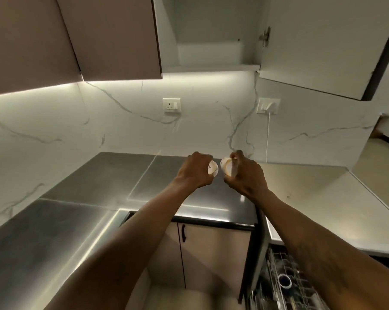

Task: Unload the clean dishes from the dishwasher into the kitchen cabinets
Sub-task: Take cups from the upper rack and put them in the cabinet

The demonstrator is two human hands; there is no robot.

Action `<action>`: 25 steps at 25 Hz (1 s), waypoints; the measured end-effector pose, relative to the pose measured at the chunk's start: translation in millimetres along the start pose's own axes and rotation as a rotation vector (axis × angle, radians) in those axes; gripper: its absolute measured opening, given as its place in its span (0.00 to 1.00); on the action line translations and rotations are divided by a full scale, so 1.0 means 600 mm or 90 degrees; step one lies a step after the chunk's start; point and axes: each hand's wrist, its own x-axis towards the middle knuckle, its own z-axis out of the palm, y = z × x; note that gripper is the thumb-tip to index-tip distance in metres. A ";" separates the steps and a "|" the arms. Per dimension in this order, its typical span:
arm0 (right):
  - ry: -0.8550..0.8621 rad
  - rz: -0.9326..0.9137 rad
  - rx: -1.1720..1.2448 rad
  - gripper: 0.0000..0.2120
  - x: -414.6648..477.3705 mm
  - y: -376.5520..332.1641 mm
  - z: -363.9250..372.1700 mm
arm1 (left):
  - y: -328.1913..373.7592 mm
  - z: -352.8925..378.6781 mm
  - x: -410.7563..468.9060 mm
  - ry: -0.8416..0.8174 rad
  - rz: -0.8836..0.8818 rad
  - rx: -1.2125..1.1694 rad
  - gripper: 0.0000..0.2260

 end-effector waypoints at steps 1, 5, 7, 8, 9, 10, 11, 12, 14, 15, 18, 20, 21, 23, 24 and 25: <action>0.018 -0.012 0.000 0.31 0.028 -0.001 0.003 | -0.010 -0.010 0.022 0.027 0.007 0.003 0.11; 0.120 -0.082 0.053 0.30 0.160 -0.015 0.006 | -0.054 -0.062 0.128 0.158 0.048 -0.006 0.27; 0.165 -0.106 0.101 0.30 0.228 -0.026 -0.008 | -0.065 -0.102 0.187 0.199 0.064 -0.011 0.29; 0.183 -0.122 0.115 0.31 0.265 -0.030 -0.017 | -0.069 -0.125 0.218 0.215 0.067 0.003 0.28; 0.202 -0.138 0.125 0.32 0.299 -0.034 -0.026 | -0.071 -0.146 0.246 0.231 0.072 0.020 0.25; 0.229 -0.156 0.132 0.33 0.335 -0.038 -0.036 | -0.073 -0.168 0.274 0.250 0.075 0.032 0.24; 0.259 -0.172 0.138 0.33 0.372 -0.042 -0.047 | -0.074 -0.190 0.301 0.273 0.080 0.033 0.23; 0.286 -0.186 0.143 0.33 0.405 -0.046 -0.058 | -0.076 -0.208 0.326 0.295 0.086 0.028 0.22; 0.329 -0.208 0.144 0.33 0.467 -0.061 -0.080 | -0.082 -0.239 0.380 0.341 0.112 0.027 0.22; 0.345 -0.220 0.138 0.33 0.495 -0.067 -0.090 | -0.086 -0.252 0.408 0.364 0.129 0.030 0.21; 0.393 -0.244 0.119 0.33 0.583 -0.072 -0.120 | -0.096 -0.290 0.495 0.447 0.187 0.022 0.23; 0.424 -0.259 0.105 0.33 0.639 -0.070 -0.144 | -0.100 -0.317 0.549 0.499 0.228 0.005 0.25; 0.437 -0.263 0.094 0.33 0.664 -0.071 -0.159 | -0.099 -0.333 0.574 0.522 0.249 0.000 0.25; 0.459 -0.261 0.079 0.31 0.712 -0.077 -0.189 | -0.094 -0.367 0.621 0.562 0.291 0.004 0.22; 0.476 -0.265 0.076 0.29 0.735 -0.080 -0.204 | -0.090 -0.384 0.644 0.582 0.305 0.006 0.21; 0.496 -0.270 0.071 0.28 0.757 -0.083 -0.219 | -0.085 -0.402 0.666 0.600 0.315 0.006 0.20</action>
